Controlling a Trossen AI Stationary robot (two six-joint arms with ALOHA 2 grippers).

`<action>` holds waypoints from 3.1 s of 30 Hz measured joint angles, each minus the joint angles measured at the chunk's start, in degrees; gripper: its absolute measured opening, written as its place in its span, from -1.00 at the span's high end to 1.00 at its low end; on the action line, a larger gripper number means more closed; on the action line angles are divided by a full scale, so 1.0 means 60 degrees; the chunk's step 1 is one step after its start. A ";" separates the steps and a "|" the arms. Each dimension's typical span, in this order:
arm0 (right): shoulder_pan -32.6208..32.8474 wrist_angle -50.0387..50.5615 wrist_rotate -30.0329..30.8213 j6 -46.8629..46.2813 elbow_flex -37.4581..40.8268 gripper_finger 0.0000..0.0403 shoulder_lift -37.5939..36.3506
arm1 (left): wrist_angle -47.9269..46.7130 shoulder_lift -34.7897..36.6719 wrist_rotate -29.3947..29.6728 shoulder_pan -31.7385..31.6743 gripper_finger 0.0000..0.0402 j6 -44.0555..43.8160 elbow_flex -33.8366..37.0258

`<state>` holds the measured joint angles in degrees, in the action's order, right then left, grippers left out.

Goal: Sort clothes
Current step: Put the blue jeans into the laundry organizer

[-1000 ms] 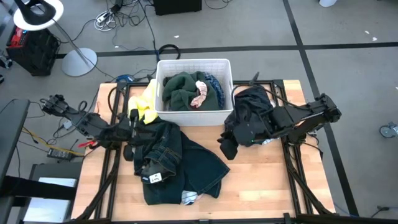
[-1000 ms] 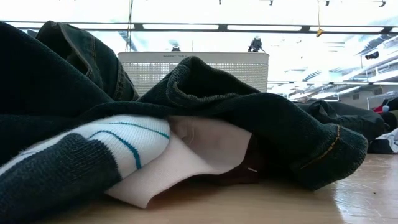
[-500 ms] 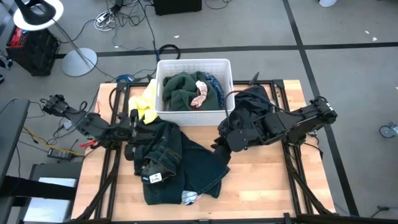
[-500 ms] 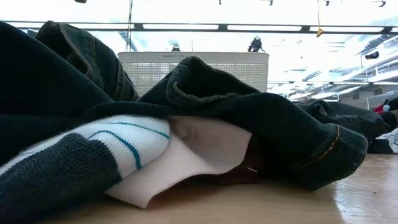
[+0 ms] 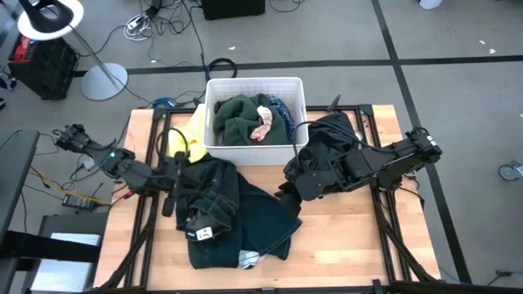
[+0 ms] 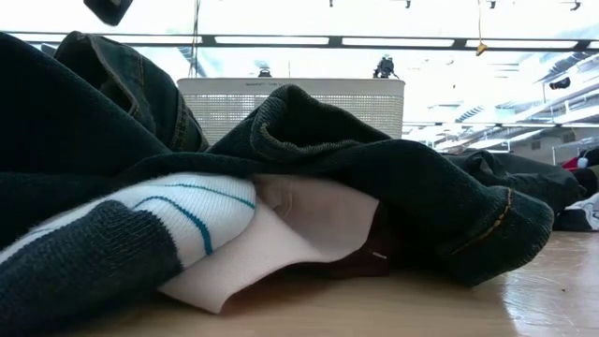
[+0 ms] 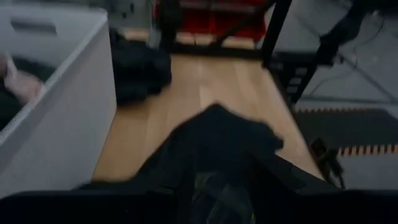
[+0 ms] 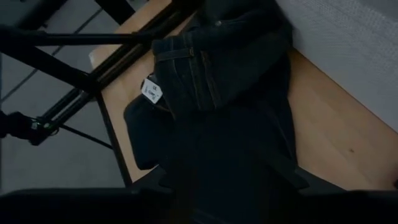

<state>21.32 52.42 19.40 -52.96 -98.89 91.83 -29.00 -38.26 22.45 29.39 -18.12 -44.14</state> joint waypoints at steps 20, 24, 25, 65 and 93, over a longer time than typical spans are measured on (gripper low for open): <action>0.0428 -0.0006 0.0746 -0.1495 0.0000 0.36 0.0000 | -0.2035 -0.1086 -0.2354 0.0000 0.34 -0.0520 0.0000; 0.0455 -0.0005 0.0914 -0.1487 0.0000 0.37 0.0000 | -0.2243 -0.1217 -0.2481 0.0000 0.34 -0.0568 0.0000; 0.0455 -0.0003 0.0921 -0.1487 0.0000 0.37 0.0000 | -0.2279 -0.1254 -0.2483 0.0000 0.34 -0.0584 0.0000; 0.0166 0.0428 -0.0991 0.1384 0.2761 0.63 -0.0106 | -0.2406 -0.3020 0.2599 -0.0044 0.99 -0.3485 -0.2830; 0.0310 -0.4313 -0.1163 0.3611 0.6521 0.81 -0.3954 | -0.1870 -0.9245 0.1997 -0.3013 1.00 0.1819 -1.5169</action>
<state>23.18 26.54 12.43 -31.30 -59.77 68.11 -40.23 -93.73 34.43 11.31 -7.20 -135.15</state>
